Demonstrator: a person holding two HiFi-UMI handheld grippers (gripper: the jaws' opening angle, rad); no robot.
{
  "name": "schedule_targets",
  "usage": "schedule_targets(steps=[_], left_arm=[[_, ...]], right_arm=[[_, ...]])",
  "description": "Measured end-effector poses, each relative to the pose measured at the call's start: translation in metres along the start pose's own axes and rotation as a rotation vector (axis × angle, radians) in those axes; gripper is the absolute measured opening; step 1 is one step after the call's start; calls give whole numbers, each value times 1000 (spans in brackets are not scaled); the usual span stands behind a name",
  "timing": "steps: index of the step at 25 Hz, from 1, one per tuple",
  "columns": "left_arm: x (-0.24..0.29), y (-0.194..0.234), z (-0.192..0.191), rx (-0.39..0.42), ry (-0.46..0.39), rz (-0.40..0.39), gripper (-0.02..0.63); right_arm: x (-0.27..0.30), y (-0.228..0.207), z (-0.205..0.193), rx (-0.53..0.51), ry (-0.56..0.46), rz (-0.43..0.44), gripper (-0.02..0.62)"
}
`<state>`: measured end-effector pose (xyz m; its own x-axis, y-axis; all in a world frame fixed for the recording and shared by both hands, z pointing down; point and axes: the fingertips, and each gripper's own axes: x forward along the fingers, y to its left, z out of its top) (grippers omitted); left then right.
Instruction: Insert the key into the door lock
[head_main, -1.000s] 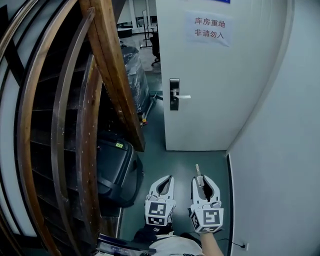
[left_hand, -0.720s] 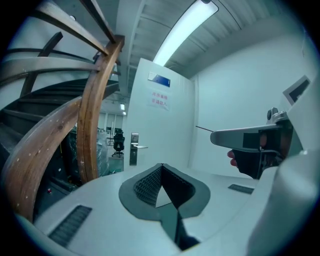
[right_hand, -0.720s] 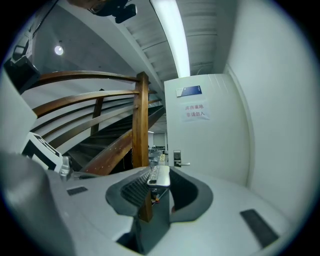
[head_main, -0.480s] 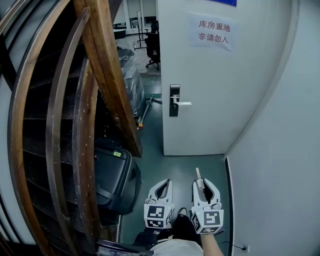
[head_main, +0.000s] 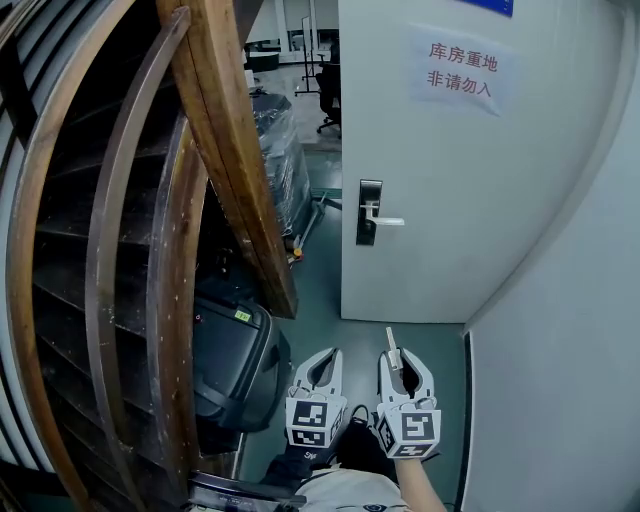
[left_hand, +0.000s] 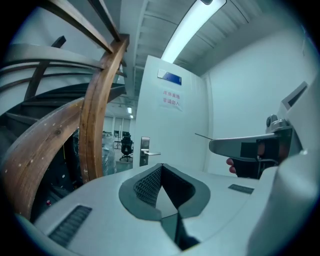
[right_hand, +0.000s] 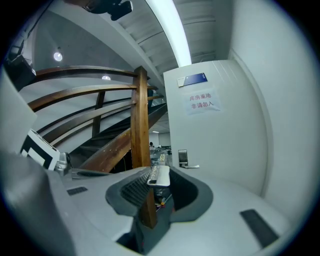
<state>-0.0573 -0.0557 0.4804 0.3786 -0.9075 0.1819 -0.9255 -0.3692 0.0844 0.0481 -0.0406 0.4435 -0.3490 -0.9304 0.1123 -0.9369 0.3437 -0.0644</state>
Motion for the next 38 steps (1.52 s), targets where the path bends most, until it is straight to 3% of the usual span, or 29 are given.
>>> schedule_targets(steps=[11,24,31,38], left_arm=[[121,12,18,59,26,13,5],[185,70,-5,38,70,107,5],[206,109,-40,27,90,115,5],[234,139,-100,6,117,111,6]], right_arm=[[101,-49,-13,49,46,73,118],[198,-79,-51,40,153,91,118],[260,-81,-95,-1,193,65,118],[337,-105,-127,-53,164,24,118]])
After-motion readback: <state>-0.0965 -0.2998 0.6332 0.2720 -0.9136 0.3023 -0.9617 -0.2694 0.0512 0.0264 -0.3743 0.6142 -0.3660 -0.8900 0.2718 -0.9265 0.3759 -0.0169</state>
